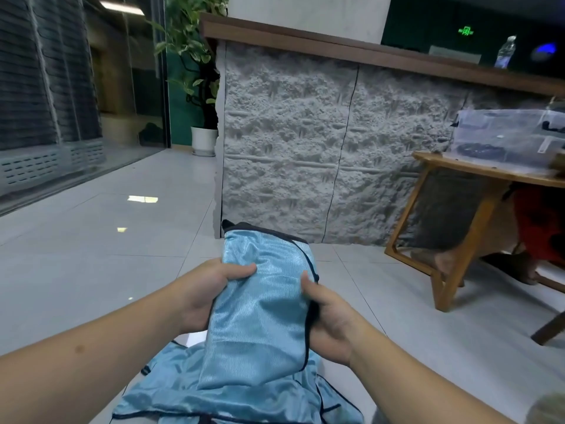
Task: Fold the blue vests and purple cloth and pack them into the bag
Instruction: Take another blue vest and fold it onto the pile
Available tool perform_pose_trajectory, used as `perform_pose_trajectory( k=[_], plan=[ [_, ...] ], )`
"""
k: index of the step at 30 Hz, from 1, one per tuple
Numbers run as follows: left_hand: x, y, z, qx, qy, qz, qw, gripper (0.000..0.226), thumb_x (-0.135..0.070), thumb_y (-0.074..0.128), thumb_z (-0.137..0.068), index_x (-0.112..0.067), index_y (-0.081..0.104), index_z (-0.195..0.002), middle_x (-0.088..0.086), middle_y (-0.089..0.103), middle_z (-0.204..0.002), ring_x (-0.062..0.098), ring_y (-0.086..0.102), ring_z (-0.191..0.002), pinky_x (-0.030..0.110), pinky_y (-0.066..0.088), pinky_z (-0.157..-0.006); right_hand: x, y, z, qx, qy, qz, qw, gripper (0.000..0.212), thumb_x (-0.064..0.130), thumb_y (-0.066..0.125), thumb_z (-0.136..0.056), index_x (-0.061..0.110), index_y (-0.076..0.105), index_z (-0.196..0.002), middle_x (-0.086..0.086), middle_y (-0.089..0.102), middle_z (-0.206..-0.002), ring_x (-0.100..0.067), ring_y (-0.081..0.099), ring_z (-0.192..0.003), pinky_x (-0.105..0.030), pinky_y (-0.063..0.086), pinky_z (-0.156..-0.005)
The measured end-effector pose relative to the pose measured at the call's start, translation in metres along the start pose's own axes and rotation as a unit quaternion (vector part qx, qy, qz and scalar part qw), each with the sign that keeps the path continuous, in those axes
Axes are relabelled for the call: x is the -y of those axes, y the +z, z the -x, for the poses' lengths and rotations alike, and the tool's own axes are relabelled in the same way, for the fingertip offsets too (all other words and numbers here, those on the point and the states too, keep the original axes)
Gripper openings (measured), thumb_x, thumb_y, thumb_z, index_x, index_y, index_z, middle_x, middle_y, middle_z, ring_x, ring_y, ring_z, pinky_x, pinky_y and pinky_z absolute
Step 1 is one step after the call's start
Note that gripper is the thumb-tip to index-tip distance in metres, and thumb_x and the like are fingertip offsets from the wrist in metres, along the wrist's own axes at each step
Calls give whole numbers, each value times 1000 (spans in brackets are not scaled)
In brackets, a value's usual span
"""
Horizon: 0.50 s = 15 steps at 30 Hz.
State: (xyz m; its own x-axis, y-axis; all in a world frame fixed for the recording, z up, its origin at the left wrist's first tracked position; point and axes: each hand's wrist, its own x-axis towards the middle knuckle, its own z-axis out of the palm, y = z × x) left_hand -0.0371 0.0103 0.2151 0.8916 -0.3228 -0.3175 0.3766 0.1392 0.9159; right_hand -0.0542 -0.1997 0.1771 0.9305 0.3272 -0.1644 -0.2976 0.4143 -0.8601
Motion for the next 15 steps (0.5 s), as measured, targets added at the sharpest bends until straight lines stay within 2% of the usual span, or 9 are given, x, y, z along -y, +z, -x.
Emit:
perform_pose_trajectory(
  k=[2,3,6,8,10,13,15],
  plan=[
    [6,-3,-1,-3,1,-2,1000,31,-13,59,-102,-3,63,-131,26,72,-121,44,70,-111,58,55,-98,-1,1,-3,-43,8,80,996,35,7,70,-92,-4,69,-126,-25,73,-123,-41,70,-116,-54,53,-106],
    [8,-4,-1,-5,-2,0,1000,31,-12,59,-102,-2,63,-130,25,72,-120,44,70,-111,59,53,-100,-2,2,-2,-60,13,105,993,32,0,67,-93,-4,70,-124,-25,73,-121,-42,71,-115,-55,53,-105],
    [13,-8,4,-1,-33,6,999,33,-9,61,-98,1,64,-129,25,72,-121,40,72,-110,53,55,-98,0,5,-1,-81,37,123,988,28,-4,63,-95,-7,69,-122,-26,74,-119,-42,72,-113,-57,53,-104],
    [13,-12,9,14,-44,-6,999,36,0,62,-93,2,64,-129,25,72,-123,40,71,-111,51,56,-96,2,4,0,-85,45,126,987,28,-3,64,-96,-9,68,-123,-27,74,-118,-42,72,-112,-55,55,-102],
    [12,-15,11,16,-30,-21,999,40,10,60,-91,-2,64,-130,23,72,-122,39,72,-110,49,61,-91,8,3,1,-87,37,131,987,28,-3,63,-96,-8,67,-123,-27,74,-118,-42,73,-110,-52,59,-95],
    [12,-20,10,18,22,-35,999,42,14,61,-91,-4,64,-129,20,74,-120,35,74,-105,42,64,-82,18,1,6,-69,8,133,989,22,-5,59,-99,-3,69,-119,-25,76,-112,-37,76,-99,-45,64,-82],
    [11,-19,11,31,59,-43,997,38,11,63,-92,-3,67,-127,20,74,-121,34,74,-106,41,63,-86,20,-1,9,-51,-1,137,989,20,-9,58,-98,-4,70,-113,-24,77,-109,-34,77,-93,-42,65,-78]
  ],
)
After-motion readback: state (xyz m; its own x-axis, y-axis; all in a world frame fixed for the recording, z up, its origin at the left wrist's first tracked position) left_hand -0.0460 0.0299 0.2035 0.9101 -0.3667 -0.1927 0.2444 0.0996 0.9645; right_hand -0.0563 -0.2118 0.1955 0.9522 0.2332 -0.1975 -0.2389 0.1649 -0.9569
